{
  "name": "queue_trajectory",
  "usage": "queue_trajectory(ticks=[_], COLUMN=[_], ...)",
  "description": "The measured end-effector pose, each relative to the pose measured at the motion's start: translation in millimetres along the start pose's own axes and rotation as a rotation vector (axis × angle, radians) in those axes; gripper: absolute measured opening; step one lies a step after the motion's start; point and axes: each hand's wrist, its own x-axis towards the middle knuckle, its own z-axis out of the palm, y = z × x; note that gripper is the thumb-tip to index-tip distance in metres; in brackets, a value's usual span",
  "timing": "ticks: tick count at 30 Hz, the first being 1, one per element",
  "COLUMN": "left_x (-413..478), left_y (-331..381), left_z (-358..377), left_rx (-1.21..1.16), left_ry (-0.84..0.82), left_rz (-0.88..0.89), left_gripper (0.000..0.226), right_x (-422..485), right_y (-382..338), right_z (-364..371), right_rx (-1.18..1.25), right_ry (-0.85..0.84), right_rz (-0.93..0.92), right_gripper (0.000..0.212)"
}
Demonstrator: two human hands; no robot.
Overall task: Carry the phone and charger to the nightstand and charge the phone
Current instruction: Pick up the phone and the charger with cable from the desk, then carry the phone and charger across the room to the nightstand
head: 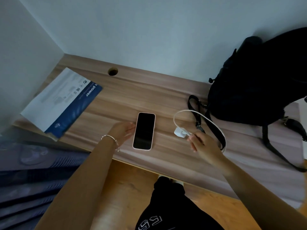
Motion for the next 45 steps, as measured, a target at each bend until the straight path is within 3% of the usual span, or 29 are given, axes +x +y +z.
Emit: queue_trajectory(ticks=[9, 13, 22, 33, 37, 45], left_x=[5.6, 6.0, 0.5, 4.2, -2.9, -37.6], left_y=[8.4, 10.7, 6.8, 5.7, 8.2, 23.6], left_z=[22.4, 22.4, 22.1, 28.7, 35.7, 75.7], left_rx=[0.064, 0.152, 0.349, 0.503, 0.470, 0.301], left_ry=[0.124, 0.073, 0.000, 0.070, 0.047, -0.155], left_rz=[-0.087, -0.112, 0.004, 0.082, 0.096, 0.137], left_gripper=[0.022, 0.027, 0.027, 0.030, 0.026, 0.028], right_x=[-2.1, -1.9, -5.1, -8.9, -10.4, -22.6], right_y=[-4.3, -5.4, -2.3, -0.1, 1.5, -1.3], right_z=[-3.0, -6.7, -8.3, -18.4, -21.2, -47.1], right_rx=[0.042, 0.054, 0.094, 0.202, 0.293, 0.466], right_ry=[0.005, 0.041, 0.054, 0.070, 0.117, 0.227], right_rz=[-0.003, -0.007, -0.015, 0.062, 0.119, 0.075], right_gripper=[0.023, 0.024, 0.026, 0.026, 0.025, 0.028])
